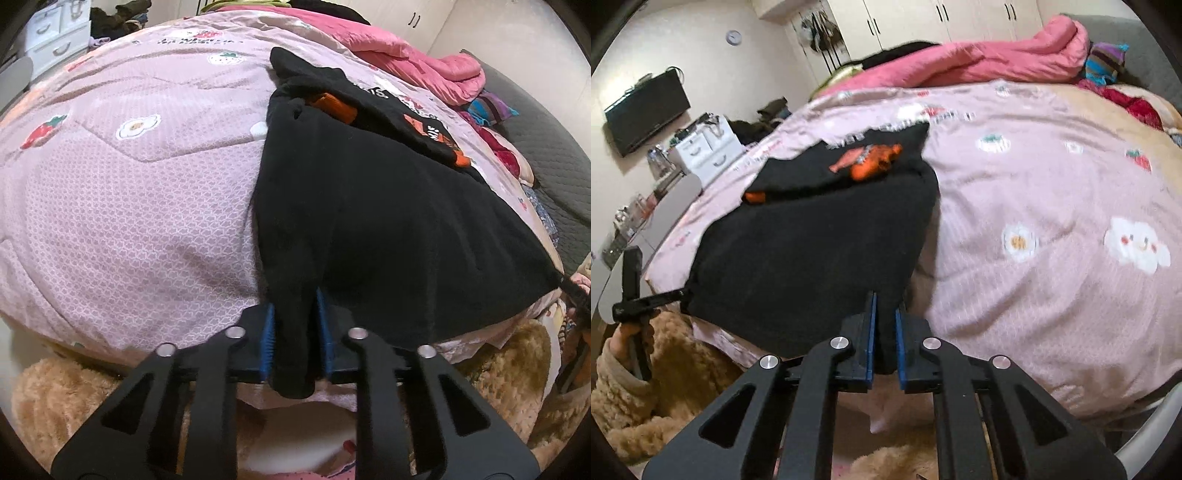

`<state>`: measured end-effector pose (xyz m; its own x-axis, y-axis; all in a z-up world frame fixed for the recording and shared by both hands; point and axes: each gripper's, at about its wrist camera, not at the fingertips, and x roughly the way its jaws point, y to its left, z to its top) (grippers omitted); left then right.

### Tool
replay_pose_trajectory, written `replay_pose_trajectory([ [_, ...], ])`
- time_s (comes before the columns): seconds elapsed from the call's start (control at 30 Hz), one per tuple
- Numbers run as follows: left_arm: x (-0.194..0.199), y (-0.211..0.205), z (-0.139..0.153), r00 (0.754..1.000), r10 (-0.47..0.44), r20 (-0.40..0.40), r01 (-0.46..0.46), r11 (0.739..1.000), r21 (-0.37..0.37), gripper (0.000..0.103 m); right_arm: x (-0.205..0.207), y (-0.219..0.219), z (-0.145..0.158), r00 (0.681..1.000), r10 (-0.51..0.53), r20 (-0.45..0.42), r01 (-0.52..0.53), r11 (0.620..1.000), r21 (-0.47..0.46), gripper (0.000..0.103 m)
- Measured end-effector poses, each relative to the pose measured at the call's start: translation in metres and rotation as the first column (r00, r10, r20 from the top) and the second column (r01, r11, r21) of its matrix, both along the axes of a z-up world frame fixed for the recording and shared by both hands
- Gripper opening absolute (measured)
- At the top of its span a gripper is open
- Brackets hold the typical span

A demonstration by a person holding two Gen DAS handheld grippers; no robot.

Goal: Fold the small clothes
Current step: 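Close the left gripper on the hem while the right gripper closes on the hem, then lift the hem with both grippers and fold it over toward the collar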

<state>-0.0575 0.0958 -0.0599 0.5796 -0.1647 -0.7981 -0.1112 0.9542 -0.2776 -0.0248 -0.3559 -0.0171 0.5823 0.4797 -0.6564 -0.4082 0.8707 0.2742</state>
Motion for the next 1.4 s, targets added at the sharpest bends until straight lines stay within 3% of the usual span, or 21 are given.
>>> replay_pose_trajectory([
  [0.03, -0.001, 0.000, 0.001, 1.000, -0.005, 0.004, 0.005, 1.000, -0.008, 0.004, 0.000, 0.001, 0.002, 1.000, 0.003, 0.004, -0.003, 1.000, -0.002, 0.008],
  [0.4, -0.011, 0.009, 0.043, 0.993, -0.019, 0.117, 0.027, 0.998, -0.060, 0.002, 0.007, -0.002, 0.018, 0.999, 0.007, 0.045, -0.009, 0.999, 0.037, 0.008],
  [0.73, 0.007, 0.024, 0.068, 0.984, -0.015, 0.179, 0.031, 0.996, -0.087, 0.002, 0.020, -0.006, 0.040, 0.994, -0.039, 0.105, 0.026, 0.993, 0.116, 0.008],
  [1.07, 0.038, 0.033, 0.101, 0.953, 0.044, 0.300, -0.014, 0.995, -0.102, 0.002, 0.057, -0.004, 0.070, 0.977, -0.131, 0.167, 0.095, 0.974, 0.205, 0.008],
  [1.4, 0.067, 0.044, 0.112, 0.933, 0.088, 0.348, -0.048, 0.991, -0.121, 0.002, 0.087, 0.010, 0.080, 0.953, -0.189, 0.236, 0.140, 0.968, 0.207, 0.008],
])
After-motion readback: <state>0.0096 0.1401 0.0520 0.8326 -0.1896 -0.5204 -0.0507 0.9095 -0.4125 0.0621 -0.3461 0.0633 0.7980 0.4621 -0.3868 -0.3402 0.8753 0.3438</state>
